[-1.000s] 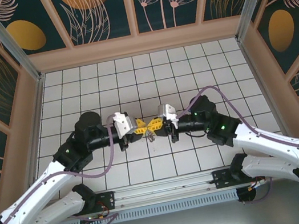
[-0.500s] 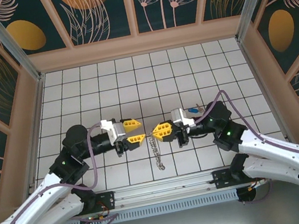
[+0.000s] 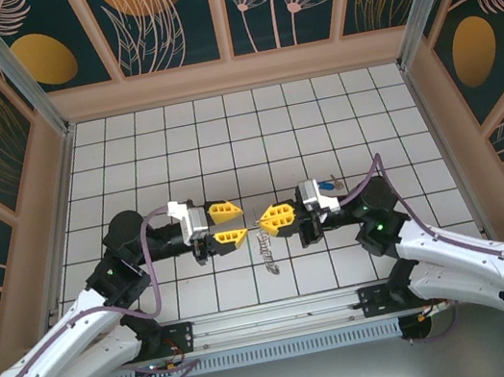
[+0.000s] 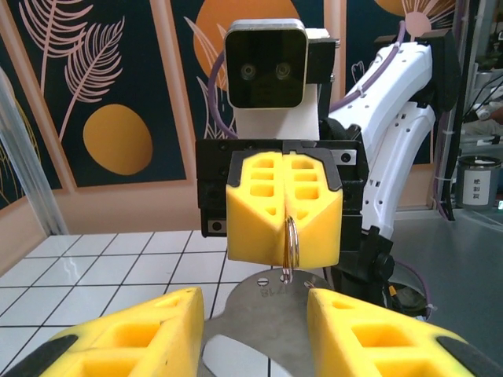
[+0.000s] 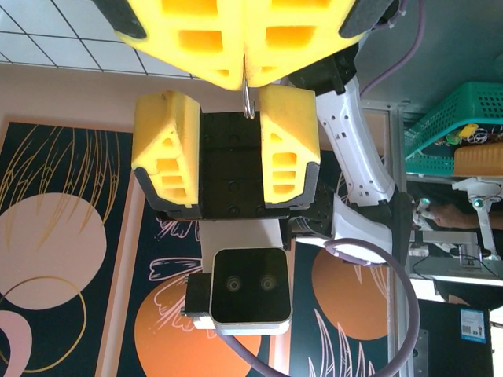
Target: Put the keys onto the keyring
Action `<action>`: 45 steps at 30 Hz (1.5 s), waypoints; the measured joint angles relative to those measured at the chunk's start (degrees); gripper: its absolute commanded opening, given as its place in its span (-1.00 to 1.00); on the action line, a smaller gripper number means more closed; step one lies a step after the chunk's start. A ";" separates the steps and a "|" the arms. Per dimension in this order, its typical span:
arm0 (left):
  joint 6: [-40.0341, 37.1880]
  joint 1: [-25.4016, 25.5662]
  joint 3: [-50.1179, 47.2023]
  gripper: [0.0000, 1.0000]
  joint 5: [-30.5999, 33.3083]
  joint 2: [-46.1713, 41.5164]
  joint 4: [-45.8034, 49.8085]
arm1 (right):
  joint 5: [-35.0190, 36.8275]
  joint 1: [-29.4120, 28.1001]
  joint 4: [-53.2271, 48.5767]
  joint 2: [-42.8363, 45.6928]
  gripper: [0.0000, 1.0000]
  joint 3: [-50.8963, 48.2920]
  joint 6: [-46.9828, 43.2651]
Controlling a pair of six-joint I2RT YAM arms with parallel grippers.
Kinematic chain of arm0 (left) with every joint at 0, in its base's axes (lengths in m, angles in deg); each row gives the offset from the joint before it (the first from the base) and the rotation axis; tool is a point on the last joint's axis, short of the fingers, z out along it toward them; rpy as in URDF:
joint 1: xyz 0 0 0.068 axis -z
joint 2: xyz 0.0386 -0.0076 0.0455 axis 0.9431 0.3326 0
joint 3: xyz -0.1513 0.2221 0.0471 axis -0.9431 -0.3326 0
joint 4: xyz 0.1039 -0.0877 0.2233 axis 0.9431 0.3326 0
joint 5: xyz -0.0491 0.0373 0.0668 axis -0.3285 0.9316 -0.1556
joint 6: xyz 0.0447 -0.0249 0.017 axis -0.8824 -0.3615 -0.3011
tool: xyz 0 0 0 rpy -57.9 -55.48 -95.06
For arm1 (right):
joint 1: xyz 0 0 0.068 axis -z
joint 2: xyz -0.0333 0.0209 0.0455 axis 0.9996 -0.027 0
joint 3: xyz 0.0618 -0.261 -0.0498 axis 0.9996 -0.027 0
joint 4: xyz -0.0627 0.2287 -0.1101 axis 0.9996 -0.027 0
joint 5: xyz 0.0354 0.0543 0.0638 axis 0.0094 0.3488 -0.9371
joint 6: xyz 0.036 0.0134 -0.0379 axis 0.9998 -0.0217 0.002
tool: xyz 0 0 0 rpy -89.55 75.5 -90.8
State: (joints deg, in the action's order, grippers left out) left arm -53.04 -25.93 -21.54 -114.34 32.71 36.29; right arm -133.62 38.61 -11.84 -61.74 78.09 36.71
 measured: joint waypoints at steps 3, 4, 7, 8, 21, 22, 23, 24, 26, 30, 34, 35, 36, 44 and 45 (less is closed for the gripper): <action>0.46 0.00 0.00 -0.22 -0.85 0.92 -1.33 | -0.04 0.13 1.64 -0.48 -1.00 -0.44 0.74; 0.63 0.00 0.00 -0.23 -1.18 1.38 -1.84 | -0.07 0.26 2.36 -0.59 -1.00 -0.61 1.07; 0.87 0.00 0.00 -0.23 -1.68 2.62 -2.73 | -0.07 0.70 3.98 -0.83 -1.00 -0.79 1.88; 0.87 0.00 0.00 -0.23 -1.70 2.89 -2.89 | -0.07 0.79 4.42 -0.96 -1.00 -0.83 2.05; 1.95 0.17 0.00 -0.71 -3.23 5.40 -6.88 | 0.02 1.01 6.21 -2.45 -1.00 -1.27 3.32; 2.10 0.17 0.00 -0.79 -3.65 5.62 -7.10 | 0.17 1.03 6.27 -2.45 -1.00 -1.29 3.32; 2.12 0.28 0.00 -0.89 -3.98 5.75 -7.26 | 0.31 1.14 6.40 -2.47 -1.00 -1.29 3.32; 2.01 0.39 0.00 -0.97 -4.00 5.84 -7.43 | 0.33 1.16 6.51 -2.49 -1.00 -1.29 3.37; 2.03 0.37 0.02 -1.00 -4.15 5.90 -7.76 | 0.44 1.18 6.91 -2.56 -1.00 -1.29 3.52; 1.22 0.37 0.37 -1.00 -3.76 5.88 -6.82 | 1.07 1.22 6.32 -2.45 -0.79 -1.29 3.28; -2.14 0.37 3.63 -1.00 -1.33 6.14 0.76 | 4.85 1.22 -0.79 -0.11 -0.25 -1.16 0.20; -3.28 0.37 4.76 -1.00 -0.57 6.27 3.06 | 6.05 1.22 -3.43 0.70 -0.23 -0.96 -0.83; -4.26 0.39 5.79 -1.00 0.13 6.43 5.16 | 7.45 1.22 -6.19 1.53 -0.24 -0.66 -1.92; -13.00 0.37 15.96 -1.00 8.13 10.82 24.11 | 20.68 -0.17 -26.88 4.79 -0.32 4.46 -10.08; -13.66 0.37 16.68 -1.00 8.74 11.41 25.81 | 21.84 -0.55 -28.52 4.83 -0.34 4.81 -10.58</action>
State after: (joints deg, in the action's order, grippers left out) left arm -66.70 -25.56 -4.86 -105.59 44.12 62.11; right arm -111.78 38.06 -40.36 -56.91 82.90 26.13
